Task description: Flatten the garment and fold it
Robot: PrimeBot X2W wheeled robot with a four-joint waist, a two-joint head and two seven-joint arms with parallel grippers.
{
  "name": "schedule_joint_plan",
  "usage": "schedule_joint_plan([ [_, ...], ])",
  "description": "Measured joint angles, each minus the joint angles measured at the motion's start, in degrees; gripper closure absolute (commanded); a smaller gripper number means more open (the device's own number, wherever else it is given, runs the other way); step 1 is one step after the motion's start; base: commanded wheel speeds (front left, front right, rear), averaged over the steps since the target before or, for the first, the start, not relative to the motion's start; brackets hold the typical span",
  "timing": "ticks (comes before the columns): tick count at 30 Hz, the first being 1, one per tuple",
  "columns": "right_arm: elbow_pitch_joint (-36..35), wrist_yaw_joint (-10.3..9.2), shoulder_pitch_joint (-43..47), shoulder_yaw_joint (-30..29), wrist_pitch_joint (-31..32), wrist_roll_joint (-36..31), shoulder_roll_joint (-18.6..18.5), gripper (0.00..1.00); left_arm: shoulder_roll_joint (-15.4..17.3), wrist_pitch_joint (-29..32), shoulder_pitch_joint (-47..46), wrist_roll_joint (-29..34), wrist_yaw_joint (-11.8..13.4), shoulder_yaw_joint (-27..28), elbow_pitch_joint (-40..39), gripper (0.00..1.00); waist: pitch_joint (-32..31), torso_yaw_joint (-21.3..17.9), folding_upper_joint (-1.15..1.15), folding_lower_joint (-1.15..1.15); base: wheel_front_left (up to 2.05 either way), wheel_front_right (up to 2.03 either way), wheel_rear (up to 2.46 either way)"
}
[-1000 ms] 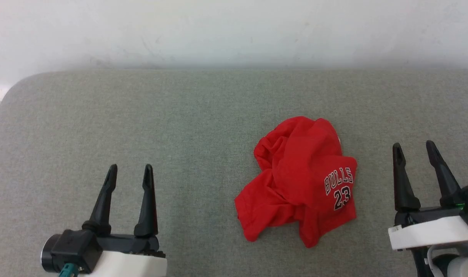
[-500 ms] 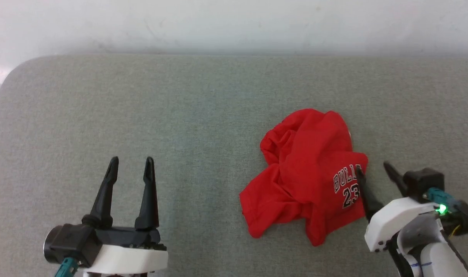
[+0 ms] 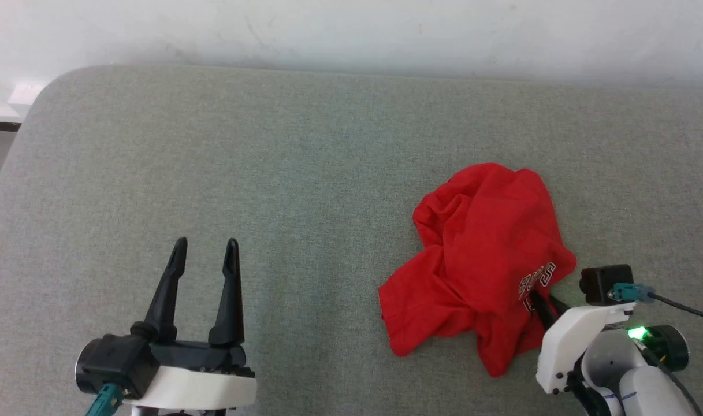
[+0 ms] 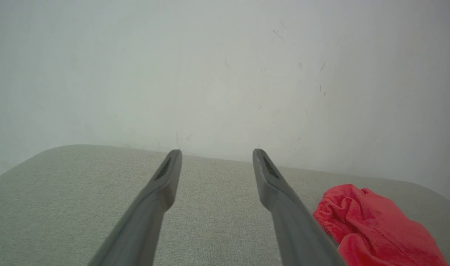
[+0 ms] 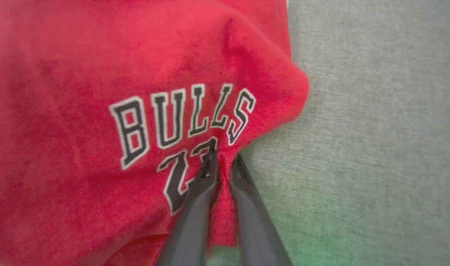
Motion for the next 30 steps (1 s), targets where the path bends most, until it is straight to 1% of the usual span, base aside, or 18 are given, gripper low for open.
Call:
schedule_joint_plan([
  [3,0.0,0.05,-0.1,-0.3,-0.2,0.1,0.6,1.0,-0.5,0.0,0.0,0.0,-0.3,0.5,0.5,0.0,-0.5,0.1,0.0,0.0,0.0,0.0,0.0],
  [7,-1.9,0.07,-0.3,-2.7,-2.2,-0.8,0.7,1.0,-0.7,0.0,0.0,0.0,-0.7,1.2,1.1,0.0,-1.7,-0.3,0.0,0.0,0.0,0.0,0.0],
  [9,-4.2,0.07,-1.1,-4.7,-3.4,-1.7,0.3,1.0,-0.8,0.0,0.1,0.0,-0.7,1.4,1.3,0.0,-2.4,-0.6,0.0,0.0,0.0,0.0,0.0],
  [13,-9.8,0.07,-3.6,-8.2,-4.2,-4.3,-1.9,1.0,-1.0,0.0,0.1,0.0,-0.8,1.5,1.6,0.0,-3.8,-1.4,0.0,0.0,0.0,0.0,0.0],
  [15,-12.8,0.07,-4.4,-8.9,-3.5,-5.0,-2.8,1.0,-1.1,0.0,0.2,0.0,-1.2,1.5,1.9,0.0,-4.5,-1.8,-0.01,-0.01,0.0,0.0,0.0],
  [19,-19.0,0.08,-6.1,-8.6,-1.6,-6.7,-4.5,1.0,-1.2,0.0,0.7,0.0,-1.2,1.4,2.2,0.0,-5.8,-2.7,0.0,-0.01,0.0,0.0,0.0],
  [22,-22.1,0.08,-7.0,-7.8,0.2,-7.2,-5.1,1.0,-1.2,0.0,0.7,0.3,-1.3,1.3,2.3,0.0,-6.4,-3.2,0.0,-0.01,0.0,0.0,0.0],
  [26,-21.7,0.08,-5.6,-8.9,2.6,-8.6,-5.3,1.0,-1.2,0.0,0.7,0.3,-1.7,0.9,2.5,0.0,-6.9,-3.4,-0.01,-0.01,0.0,0.0,0.0],
  [30,-17.2,0.08,-1.3,-12.2,2.7,-10.2,-5.5,1.0,-1.3,0.0,0.8,0.3,-1.7,0.7,2.9,0.0,-6.7,-3.0,0.0,-0.01,0.0,0.0,0.0],
])
